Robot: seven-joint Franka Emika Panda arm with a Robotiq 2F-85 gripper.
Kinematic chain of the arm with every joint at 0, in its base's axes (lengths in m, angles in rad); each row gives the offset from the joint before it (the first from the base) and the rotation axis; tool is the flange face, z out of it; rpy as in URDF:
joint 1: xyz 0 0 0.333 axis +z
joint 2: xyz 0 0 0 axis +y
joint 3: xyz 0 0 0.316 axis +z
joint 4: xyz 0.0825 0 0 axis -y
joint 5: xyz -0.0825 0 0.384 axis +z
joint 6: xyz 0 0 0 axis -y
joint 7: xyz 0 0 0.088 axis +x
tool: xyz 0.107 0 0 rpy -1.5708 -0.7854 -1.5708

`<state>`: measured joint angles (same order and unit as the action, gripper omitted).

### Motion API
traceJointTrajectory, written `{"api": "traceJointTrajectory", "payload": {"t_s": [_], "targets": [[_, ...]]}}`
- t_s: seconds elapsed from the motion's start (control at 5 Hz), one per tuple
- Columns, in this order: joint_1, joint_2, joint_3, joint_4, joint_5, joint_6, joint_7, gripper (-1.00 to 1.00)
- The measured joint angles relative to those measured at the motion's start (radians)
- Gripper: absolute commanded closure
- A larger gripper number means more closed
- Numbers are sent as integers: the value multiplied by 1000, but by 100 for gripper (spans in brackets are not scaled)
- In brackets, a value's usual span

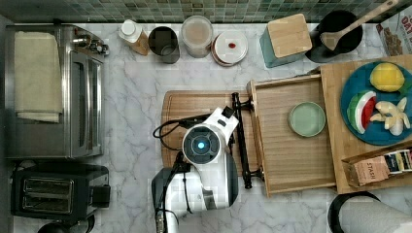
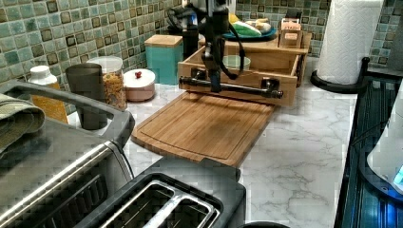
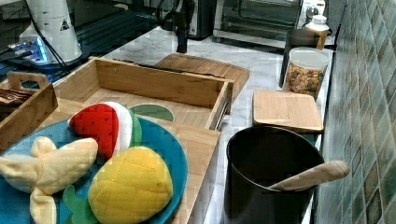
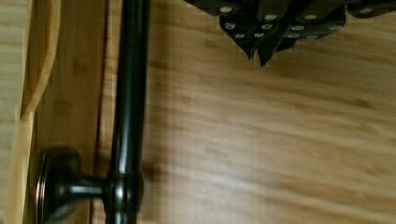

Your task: Close the drawer.

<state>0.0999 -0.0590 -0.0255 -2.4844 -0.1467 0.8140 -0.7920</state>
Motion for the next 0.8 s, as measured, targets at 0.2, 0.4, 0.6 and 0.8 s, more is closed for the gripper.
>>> {"api": "traceJointTrajectory", "payload": {"t_s": [0.2,0.4,0.6,0.8], "targets": [[-16,17,-4,-59,-56,80,43,100],[-24,28,-3,-119,-146,211,92,100],[-16,29,-5,-150,-156,234,96,100],[-23,30,-3,-150,-156,235,96,100]]}}
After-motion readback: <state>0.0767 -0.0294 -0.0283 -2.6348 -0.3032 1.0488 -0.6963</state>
